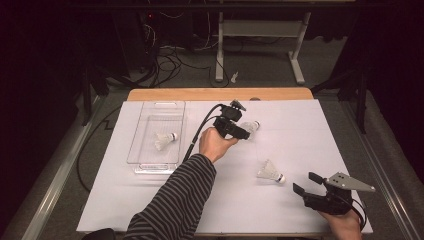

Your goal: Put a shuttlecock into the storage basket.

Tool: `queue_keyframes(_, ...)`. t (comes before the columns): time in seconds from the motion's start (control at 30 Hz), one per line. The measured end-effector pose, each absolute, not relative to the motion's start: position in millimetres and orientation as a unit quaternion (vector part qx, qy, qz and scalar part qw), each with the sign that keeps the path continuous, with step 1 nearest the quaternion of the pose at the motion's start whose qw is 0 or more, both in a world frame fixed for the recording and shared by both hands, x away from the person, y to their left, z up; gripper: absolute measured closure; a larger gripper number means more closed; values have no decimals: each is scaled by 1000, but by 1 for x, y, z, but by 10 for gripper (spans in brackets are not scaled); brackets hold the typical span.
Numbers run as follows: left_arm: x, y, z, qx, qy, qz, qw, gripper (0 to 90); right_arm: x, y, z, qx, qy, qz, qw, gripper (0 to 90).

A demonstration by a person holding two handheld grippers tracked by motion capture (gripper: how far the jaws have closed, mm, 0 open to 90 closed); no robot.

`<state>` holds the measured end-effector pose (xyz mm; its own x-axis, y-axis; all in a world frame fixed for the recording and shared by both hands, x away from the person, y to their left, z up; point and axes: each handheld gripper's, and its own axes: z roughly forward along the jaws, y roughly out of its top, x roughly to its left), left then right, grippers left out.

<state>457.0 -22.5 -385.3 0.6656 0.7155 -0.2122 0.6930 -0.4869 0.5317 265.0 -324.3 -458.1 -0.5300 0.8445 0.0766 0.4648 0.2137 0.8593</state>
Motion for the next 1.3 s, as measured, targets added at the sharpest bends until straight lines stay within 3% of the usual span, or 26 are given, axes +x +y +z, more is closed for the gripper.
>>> queue_keyframes(1.3, 484, -49, -397, 862, 425, -3, 278, 479, 265, -325, -459, 438, 749, 451, 208, 270)
